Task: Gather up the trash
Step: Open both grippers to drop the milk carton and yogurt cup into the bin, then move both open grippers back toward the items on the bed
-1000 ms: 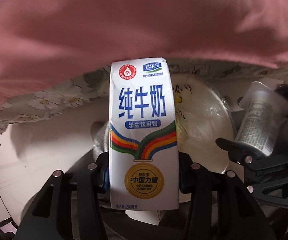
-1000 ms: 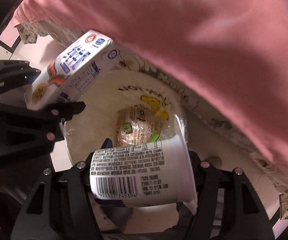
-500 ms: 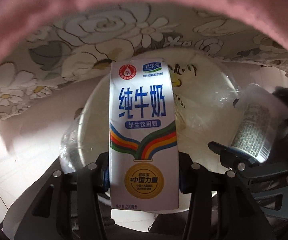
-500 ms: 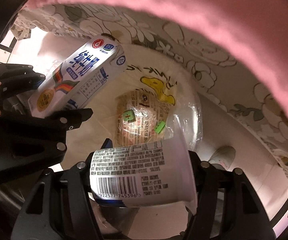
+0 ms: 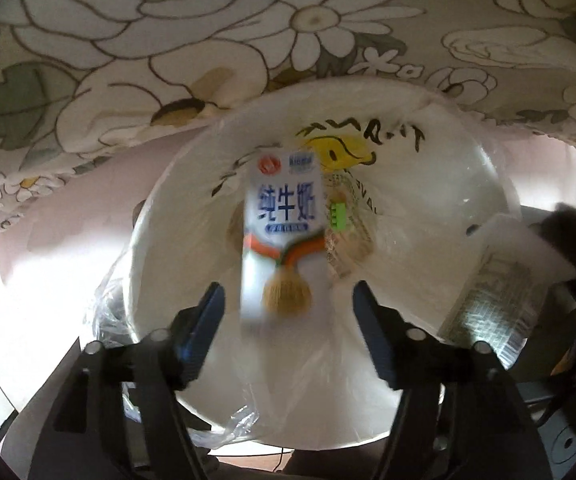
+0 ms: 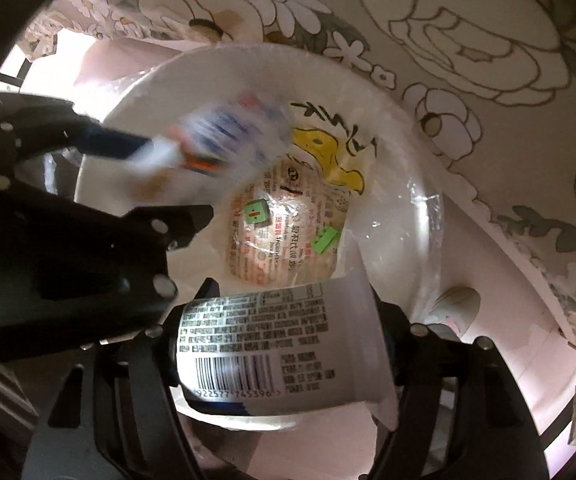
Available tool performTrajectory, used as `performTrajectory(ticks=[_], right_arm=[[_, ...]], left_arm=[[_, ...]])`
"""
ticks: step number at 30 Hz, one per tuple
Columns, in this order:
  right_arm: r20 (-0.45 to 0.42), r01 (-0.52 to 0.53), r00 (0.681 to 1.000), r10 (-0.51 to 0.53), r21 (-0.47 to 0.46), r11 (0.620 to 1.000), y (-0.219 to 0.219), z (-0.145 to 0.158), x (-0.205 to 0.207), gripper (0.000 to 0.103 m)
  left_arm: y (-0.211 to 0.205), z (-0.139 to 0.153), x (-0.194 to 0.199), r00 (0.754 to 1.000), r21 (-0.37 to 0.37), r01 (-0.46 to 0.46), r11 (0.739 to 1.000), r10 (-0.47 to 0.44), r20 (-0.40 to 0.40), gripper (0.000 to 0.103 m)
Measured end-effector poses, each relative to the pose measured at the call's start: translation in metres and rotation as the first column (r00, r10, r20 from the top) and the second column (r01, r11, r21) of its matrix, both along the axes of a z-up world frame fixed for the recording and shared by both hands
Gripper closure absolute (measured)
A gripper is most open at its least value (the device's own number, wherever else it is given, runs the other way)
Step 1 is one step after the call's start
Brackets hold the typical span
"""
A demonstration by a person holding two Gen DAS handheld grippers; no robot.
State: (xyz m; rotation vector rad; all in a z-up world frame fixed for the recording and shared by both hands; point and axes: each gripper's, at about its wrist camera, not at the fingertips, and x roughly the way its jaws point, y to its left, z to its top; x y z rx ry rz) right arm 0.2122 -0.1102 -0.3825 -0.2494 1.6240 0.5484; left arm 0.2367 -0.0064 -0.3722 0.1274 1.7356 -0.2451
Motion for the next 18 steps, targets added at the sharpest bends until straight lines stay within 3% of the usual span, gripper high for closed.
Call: performTrajectory(ticks=[10,18], right_arm=[[-0.001,0.003,1.000,-0.003,0.016,1.000,0.002,0.005,-0.005,0.033],[0.024,0.014,1.000,-0.015,0.030,0.999,-0.005,0.035,-0.014,0.033]], left_arm=[[-0.002,0.004,0.000,1.000,0.013,0.002,1.000,-0.002,0.002,0.030],[-0.005,0.024,-0.023,1.000,0.020,0.004,1.000,-0.004,0.027,0.030]])
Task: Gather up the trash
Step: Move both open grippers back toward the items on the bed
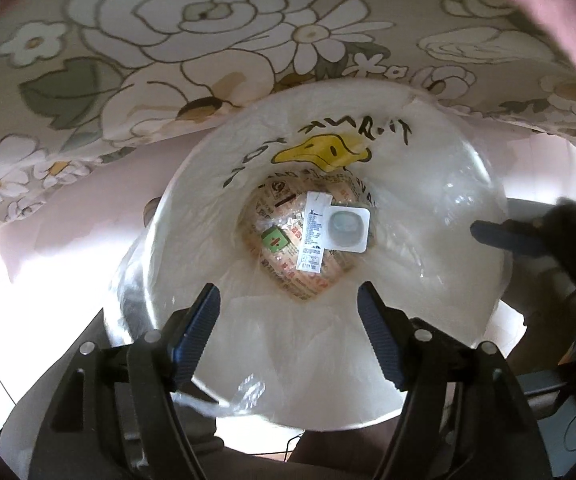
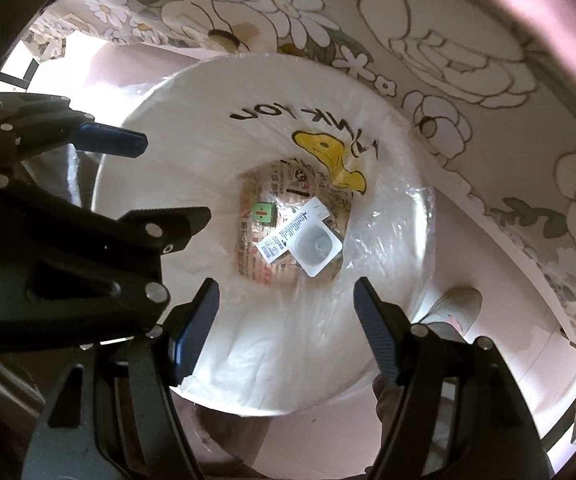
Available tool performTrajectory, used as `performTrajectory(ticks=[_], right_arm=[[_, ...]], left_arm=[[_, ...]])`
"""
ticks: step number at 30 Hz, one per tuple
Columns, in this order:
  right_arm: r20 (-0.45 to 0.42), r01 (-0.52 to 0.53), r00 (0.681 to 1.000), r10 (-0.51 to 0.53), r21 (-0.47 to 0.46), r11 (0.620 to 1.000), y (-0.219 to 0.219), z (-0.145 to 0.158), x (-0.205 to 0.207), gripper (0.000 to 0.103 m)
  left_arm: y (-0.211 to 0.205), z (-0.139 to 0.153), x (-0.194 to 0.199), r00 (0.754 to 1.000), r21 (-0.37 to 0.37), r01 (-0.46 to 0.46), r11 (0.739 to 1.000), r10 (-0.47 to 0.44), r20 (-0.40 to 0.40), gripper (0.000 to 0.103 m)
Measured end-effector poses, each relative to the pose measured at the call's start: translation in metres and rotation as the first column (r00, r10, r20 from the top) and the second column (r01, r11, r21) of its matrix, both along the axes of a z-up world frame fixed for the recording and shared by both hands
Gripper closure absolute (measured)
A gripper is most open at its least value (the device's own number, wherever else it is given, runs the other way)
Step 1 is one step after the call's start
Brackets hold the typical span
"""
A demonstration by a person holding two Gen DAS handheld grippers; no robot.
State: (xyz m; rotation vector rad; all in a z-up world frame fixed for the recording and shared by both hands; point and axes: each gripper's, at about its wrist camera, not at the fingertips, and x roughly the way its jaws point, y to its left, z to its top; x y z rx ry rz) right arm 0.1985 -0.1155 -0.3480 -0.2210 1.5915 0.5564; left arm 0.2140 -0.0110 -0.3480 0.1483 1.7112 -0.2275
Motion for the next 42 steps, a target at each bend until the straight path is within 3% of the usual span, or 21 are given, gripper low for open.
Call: performTrajectory(ticks=[12,20,27,33,42], right_arm=[[0.126,-0.012,0.992,0.009,0.025,1.000,-0.009,0.063,-0.023,0.033],[0.238,0.003,0.971,-0.012,0.039,0.999,-0.031,0.125,-0.025,0.033],[0.398,0.009,0.917,-0.021,0.033,0.999,-0.050,0.206,-0.015,0.033],[0.522,0.041,0.850,-0.069,0.065,0.997,-0.074,0.287,0.006,0.033],[0.656,0.063,0.751,-0.076,0.044,0.997,-0.090,0.357,0.045,0.030]], left_arm=[[0.000,0.067,-0.035,0.996,-0.029,0.011,1.000,-0.009,0.088,0.030],[-0.013,0.153,-0.043,0.975,-0.082,0.044,0.996,-0.025,0.220,0.030],[-0.020,0.226,-0.025,0.936,-0.083,0.054,0.995,-0.022,0.352,0.027],[-0.022,0.296,0.007,0.881,-0.091,0.046,0.995,0.002,0.472,0.022],[-0.026,0.348,0.064,0.839,-0.091,0.003,0.996,0.047,0.542,0.017]])
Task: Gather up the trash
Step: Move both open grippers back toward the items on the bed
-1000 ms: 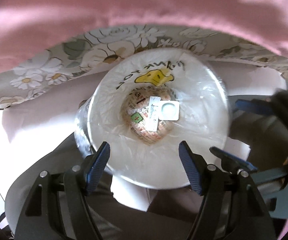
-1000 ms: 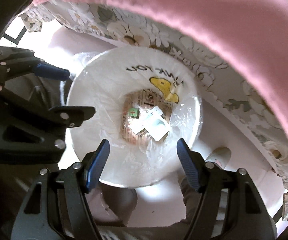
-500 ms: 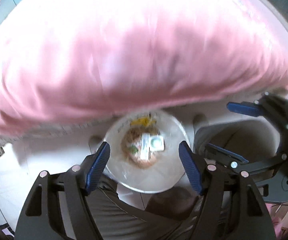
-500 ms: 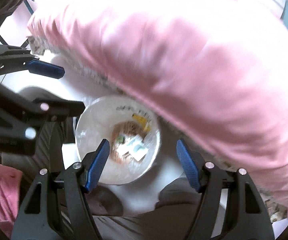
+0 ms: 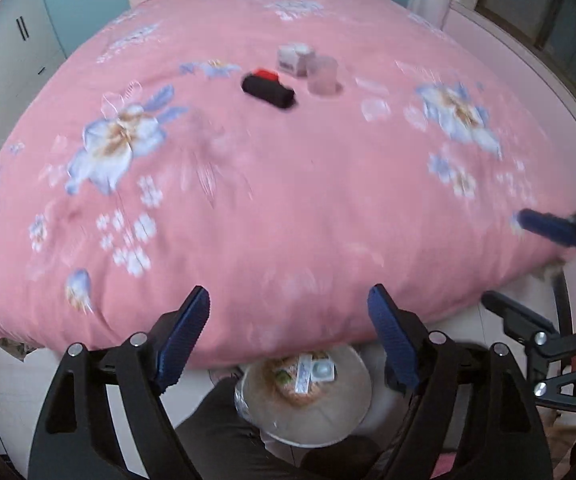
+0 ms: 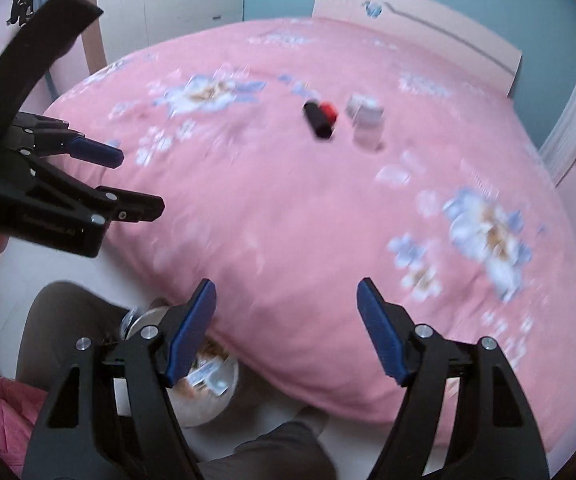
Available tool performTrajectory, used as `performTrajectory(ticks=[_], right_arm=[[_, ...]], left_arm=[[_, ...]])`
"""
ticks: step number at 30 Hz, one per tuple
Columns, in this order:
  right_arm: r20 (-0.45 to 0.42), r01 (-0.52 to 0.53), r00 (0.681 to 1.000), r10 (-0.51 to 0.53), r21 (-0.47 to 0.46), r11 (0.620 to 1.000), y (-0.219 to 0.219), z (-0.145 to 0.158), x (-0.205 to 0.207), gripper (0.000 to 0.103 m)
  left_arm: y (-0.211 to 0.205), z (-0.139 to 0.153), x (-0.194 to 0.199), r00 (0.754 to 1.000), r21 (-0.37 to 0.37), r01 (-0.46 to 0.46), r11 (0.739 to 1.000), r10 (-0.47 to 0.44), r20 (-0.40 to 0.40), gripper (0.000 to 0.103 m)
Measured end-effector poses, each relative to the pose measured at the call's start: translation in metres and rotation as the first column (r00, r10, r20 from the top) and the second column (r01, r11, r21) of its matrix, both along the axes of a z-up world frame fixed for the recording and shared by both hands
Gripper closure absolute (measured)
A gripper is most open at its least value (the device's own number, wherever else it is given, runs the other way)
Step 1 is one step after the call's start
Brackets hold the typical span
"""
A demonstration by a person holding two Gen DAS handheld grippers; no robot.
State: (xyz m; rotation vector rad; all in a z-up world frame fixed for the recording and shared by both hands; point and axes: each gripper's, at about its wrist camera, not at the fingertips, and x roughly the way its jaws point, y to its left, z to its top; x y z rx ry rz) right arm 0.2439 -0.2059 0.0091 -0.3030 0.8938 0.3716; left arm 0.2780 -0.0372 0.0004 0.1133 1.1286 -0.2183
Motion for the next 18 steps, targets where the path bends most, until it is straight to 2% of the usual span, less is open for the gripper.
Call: performTrajectory(ticks=[3,9,18], right_arm=[[0.054,0.004,0.999,-0.003,-0.008,1.000,-0.007,0.017,0.022,0.027],[0.110,0.016,0.994,-0.017,0.012,1.000,-0.021,0.035,0.072,0.026],[0.106,0.017,0.994,-0.017,0.000,1.000,-0.029,0.018,0.140,0.026]], left_arm=[[-0.003,0.016,0.020,1.000,-0.006,-0.022,1.000,0.022,0.022,0.010],[-0.016,0.026,0.071,0.997,-0.024,-0.068,0.997,0.069,0.030,0.010],[-0.032,0.018,0.144,0.986,-0.093,-0.163,0.982,0.165,0.004,0.010]])
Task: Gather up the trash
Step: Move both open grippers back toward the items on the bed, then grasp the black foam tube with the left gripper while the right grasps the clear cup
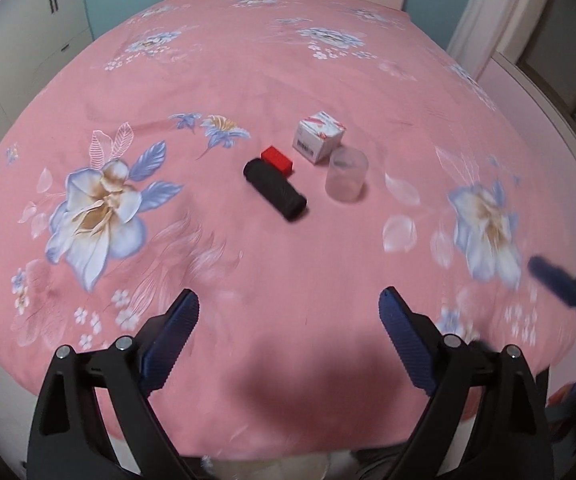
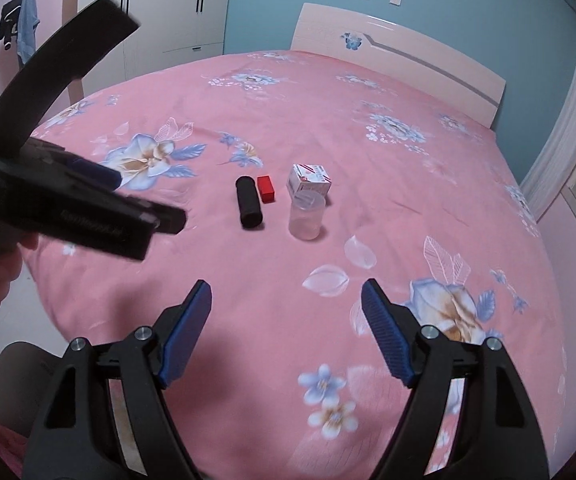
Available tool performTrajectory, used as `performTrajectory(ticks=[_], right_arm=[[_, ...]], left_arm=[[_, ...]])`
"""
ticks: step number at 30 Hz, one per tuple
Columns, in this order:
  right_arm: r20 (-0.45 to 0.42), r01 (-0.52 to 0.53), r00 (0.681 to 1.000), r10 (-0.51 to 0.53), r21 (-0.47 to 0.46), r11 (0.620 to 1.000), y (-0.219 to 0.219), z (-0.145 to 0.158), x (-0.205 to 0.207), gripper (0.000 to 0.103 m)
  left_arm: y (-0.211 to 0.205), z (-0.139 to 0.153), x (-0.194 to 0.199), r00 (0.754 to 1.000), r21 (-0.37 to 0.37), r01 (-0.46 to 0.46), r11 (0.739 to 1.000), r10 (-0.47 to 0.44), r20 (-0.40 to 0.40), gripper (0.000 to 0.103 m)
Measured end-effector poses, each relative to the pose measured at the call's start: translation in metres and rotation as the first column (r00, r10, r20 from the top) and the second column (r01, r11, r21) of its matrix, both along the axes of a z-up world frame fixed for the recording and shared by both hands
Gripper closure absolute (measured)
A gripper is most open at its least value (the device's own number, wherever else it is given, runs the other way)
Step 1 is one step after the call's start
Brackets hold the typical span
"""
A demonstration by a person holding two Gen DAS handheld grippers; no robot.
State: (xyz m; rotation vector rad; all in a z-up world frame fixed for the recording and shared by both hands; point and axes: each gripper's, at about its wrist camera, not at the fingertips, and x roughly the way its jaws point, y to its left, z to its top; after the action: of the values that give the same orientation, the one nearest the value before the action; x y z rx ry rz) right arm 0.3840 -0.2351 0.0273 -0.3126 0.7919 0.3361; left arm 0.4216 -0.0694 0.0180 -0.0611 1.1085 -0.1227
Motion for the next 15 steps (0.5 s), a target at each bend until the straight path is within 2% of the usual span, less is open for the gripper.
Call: performTrajectory(ticks=[11,15], right_arm=[[-0.055,-0.007,0.998,0.006,-0.015,1.000,-0.003,-0.054,0.085,0.026],[-0.085,0.001,0.996,-0.001,0.001,1.000,0.000,-0.076,0.117,0.026]], left_arm=[[0.003,-0.052,0.080,0.988,-0.045,-0.124,0.991,0.120,-0.095,0.010],[-0.001,-0.072,0.103,0.983,-0.046,-0.137,0.989,0.131,-0.126,0.010]])
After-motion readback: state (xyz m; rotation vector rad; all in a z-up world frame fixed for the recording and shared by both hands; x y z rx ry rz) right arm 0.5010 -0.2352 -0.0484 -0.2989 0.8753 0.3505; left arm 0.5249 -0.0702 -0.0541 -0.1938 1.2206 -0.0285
